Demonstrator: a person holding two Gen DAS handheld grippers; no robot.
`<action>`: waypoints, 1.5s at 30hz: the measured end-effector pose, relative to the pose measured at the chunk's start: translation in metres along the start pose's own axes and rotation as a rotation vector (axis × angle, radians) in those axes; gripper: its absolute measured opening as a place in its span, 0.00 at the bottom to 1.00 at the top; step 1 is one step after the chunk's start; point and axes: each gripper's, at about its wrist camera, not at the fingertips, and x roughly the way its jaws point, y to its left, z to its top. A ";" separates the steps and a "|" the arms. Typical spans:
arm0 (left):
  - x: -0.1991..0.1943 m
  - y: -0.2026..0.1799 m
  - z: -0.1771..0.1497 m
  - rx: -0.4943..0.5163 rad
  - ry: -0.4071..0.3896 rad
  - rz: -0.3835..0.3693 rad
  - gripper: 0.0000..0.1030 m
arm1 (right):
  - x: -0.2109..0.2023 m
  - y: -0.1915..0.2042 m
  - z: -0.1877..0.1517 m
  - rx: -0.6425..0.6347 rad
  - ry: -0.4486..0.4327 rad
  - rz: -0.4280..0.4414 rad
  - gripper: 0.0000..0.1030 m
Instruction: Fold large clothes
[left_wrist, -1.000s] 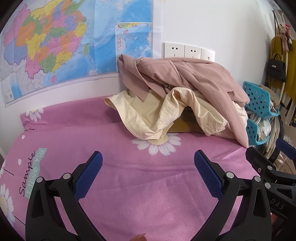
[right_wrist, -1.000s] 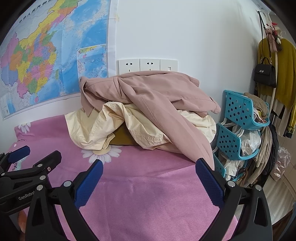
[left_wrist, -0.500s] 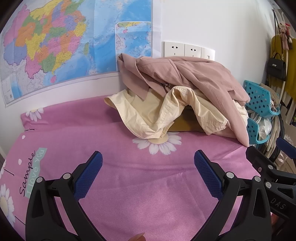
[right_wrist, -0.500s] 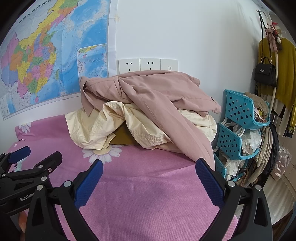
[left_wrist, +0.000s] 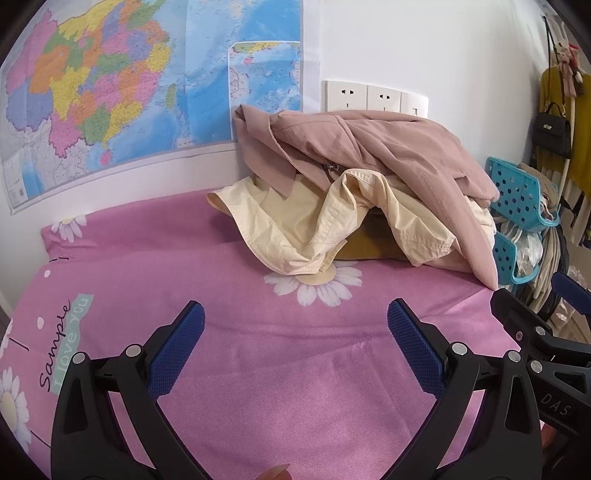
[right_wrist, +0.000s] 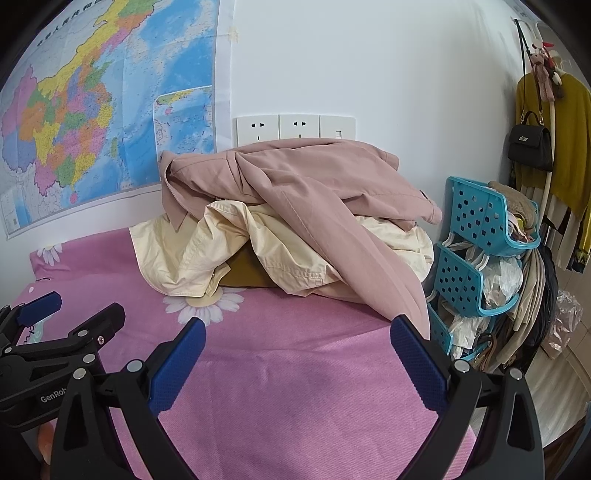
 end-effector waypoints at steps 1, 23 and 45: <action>0.000 0.000 0.000 0.000 0.000 0.000 0.95 | -0.001 0.001 0.000 -0.001 0.000 0.000 0.94; 0.000 -0.001 -0.001 0.002 0.000 0.005 0.95 | 0.001 -0.001 -0.003 -0.001 0.008 0.003 0.94; 0.005 0.002 0.000 -0.002 0.008 0.011 0.95 | 0.005 0.000 0.000 -0.008 0.015 0.003 0.94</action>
